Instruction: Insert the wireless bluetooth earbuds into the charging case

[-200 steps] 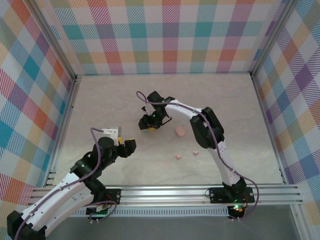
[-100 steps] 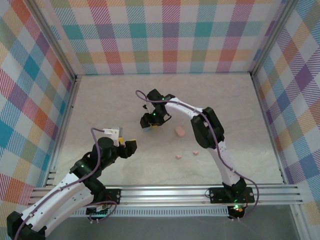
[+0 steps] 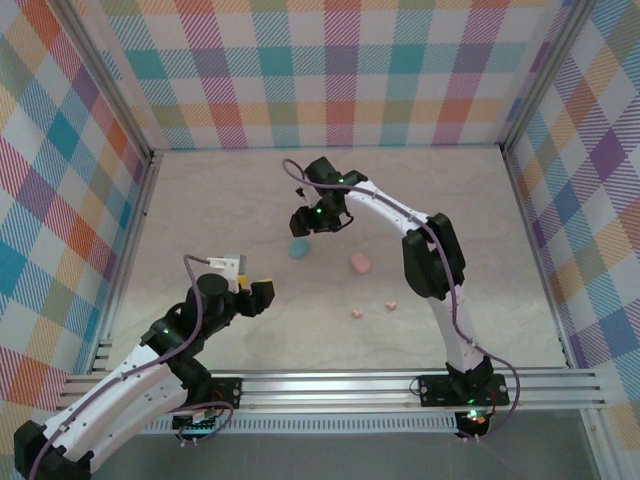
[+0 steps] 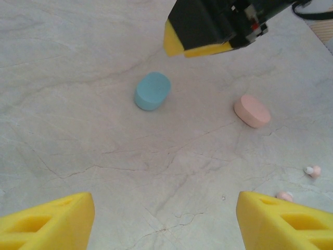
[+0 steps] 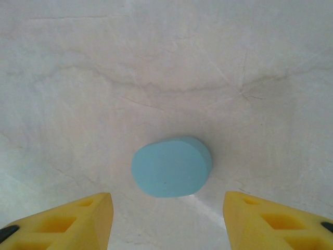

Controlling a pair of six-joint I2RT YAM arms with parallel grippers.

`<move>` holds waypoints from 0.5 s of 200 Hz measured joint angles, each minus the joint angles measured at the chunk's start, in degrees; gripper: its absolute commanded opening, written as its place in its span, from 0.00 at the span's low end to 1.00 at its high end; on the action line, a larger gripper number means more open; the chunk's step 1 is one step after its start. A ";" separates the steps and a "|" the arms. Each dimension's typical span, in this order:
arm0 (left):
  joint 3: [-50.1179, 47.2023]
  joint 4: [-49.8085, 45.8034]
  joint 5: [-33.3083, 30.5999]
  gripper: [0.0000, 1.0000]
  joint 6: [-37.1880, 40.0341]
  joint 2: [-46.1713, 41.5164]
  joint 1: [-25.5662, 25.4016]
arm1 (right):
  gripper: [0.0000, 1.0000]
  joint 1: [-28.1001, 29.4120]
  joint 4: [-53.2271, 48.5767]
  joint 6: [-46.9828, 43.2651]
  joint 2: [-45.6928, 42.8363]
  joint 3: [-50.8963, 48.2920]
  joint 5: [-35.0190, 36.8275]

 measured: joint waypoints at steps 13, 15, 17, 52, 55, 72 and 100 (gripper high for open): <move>0.02 0.00 0.00 0.73 -0.02 0.87 0.00 | 0.59 -0.48 0.48 0.20 -1.36 -1.16 -0.72; 0.02 0.00 0.00 0.73 -0.02 1.03 0.00 | 0.59 -0.50 0.52 0.20 -1.66 -1.49 -0.85; 0.02 0.02 0.00 0.73 -0.04 1.22 0.00 | 0.59 -0.61 0.66 0.26 -2.05 -1.95 -0.83; 1.62 0.00 0.04 0.72 -0.35 6.80 0.00 | 0.59 -4.42 1.79 0.85 -9.49 -12.48 -1.42; 1.95 0.00 0.11 0.71 -0.37 7.39 0.00 | 0.59 -5.01 1.95 0.87 -10.19 -13.64 -1.46; 3.93 0.44 0.74 0.70 -0.70 11.72 0.00 | 0.60 -8.48 2.45 1.05 -13.86 -19.65 -1.29; 6.91 2.05 2.64 0.70 -1.22 18.12 0.00 | 0.61 -13.77 3.32 0.81 -19.54 -29.73 -0.24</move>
